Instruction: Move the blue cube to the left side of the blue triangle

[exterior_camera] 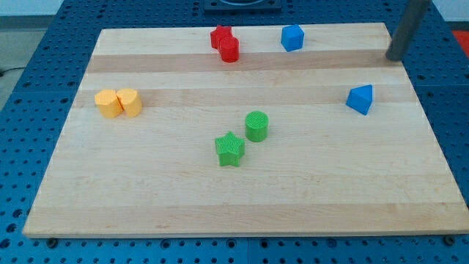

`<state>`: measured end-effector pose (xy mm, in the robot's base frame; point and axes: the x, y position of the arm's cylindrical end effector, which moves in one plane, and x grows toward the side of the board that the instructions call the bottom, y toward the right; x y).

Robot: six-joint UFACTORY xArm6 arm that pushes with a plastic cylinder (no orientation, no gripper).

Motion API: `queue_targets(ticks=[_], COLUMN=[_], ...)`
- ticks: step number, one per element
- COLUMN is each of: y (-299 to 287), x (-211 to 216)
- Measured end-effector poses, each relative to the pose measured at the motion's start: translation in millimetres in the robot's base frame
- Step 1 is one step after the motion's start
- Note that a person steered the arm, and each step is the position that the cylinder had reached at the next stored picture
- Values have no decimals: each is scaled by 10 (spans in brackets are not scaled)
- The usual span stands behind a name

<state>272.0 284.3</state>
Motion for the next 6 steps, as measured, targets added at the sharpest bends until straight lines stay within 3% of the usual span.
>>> queue_targets(ticks=[1, 2, 5, 6], y=[-72, -148, -1777, -1699], x=[-628, -809, -697, -672])
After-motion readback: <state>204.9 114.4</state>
